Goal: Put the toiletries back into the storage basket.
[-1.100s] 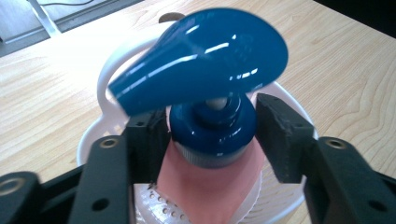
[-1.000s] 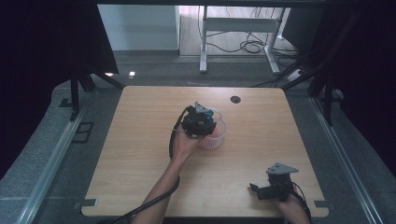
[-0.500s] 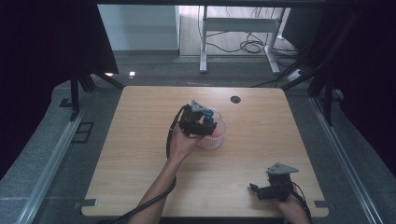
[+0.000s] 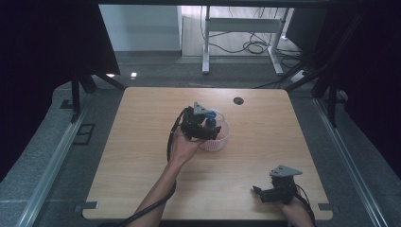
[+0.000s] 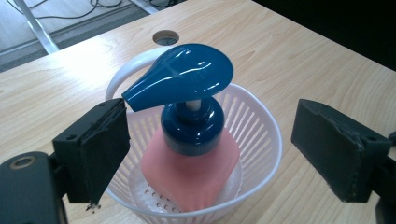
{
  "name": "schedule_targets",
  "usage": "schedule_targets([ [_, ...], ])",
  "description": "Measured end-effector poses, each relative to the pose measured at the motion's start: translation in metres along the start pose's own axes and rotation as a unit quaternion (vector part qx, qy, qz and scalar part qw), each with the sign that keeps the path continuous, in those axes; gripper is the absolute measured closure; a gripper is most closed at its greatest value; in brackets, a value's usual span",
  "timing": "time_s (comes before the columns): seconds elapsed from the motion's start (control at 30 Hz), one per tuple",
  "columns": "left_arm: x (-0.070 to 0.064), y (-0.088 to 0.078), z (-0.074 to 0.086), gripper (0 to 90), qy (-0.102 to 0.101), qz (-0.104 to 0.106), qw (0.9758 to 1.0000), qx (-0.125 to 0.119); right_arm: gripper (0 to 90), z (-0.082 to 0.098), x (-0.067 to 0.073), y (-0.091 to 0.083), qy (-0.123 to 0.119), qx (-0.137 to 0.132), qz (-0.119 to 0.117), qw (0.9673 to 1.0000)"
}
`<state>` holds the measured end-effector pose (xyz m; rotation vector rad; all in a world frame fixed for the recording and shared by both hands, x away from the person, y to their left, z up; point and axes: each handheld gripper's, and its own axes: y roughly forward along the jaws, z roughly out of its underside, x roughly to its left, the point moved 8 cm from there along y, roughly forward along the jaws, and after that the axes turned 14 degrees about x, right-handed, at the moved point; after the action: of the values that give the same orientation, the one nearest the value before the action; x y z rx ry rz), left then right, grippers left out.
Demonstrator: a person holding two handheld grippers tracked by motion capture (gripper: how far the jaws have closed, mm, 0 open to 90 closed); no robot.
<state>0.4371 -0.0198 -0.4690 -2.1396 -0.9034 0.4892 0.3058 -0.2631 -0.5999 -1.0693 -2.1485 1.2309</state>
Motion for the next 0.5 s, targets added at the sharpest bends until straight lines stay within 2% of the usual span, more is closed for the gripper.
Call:
schedule_targets([
  [0.23, -0.002, -0.007, 0.002, 10.8, 0.005, 0.003, 1.0000, 0.002, 0.0, 0.000, 0.000, 0.000, 0.000, 0.000, 0.000, 1.0000],
  [0.37, -0.004, -0.013, 0.003, 10.8, 0.005, 0.012, 0.9999, -0.007, 0.0, 0.000, 0.000, 0.000, 0.001, 0.000, 0.000, 1.0000],
  [0.5, -0.004, -0.019, 0.004, 10.8, 0.009, 0.012, 0.9998, -0.012, 0.0, 0.000, 0.000, 0.000, 0.001, 0.000, 0.000, 1.0000],
])
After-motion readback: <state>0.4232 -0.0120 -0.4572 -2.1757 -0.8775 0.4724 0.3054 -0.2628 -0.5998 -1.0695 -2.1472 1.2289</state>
